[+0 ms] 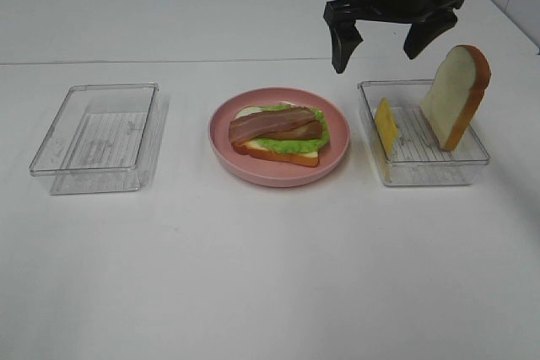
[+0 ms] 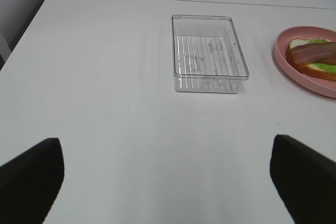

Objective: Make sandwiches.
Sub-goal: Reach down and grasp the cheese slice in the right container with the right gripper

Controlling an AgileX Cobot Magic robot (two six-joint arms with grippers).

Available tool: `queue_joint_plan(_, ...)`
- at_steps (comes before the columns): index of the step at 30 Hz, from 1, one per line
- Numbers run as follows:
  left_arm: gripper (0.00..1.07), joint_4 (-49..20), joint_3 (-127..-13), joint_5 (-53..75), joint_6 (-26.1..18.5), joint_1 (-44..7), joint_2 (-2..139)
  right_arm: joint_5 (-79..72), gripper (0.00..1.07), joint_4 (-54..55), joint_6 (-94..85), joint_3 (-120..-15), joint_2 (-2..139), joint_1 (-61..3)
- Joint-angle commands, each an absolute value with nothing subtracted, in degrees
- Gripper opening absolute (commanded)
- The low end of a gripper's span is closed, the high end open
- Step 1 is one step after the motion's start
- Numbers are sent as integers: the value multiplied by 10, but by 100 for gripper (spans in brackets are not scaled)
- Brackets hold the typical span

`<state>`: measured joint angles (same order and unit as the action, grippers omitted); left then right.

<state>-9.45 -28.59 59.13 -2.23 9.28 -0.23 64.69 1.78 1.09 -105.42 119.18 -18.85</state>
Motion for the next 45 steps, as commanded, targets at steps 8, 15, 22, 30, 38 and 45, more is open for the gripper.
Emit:
queue_joint_plan(8,100,-100,-285,592,-21,95,-15,682,98,64,36,-1055,1210,-132)
queue_joint_plan(15,100,-100,-285,592,-21,95,-15,683,97,107,14,-1055,1243,-116)
queue_joint_plan(22,100,-100,-285,592,-21,95,-15,684,95,116,7,-1055,1286,-116)
queue_joint_plan(30,100,-100,-285,592,-21,95,-15,689,89,115,5,-1055,1307,-116)
queue_joint_plan(38,100,-100,-285,592,-21,95,-15,687,72,113,-4,-1055,1307,-116)
queue_joint_plan(45,100,-100,-285,592,-21,95,-15,688,46,113,-4,-1055,1307,-116)
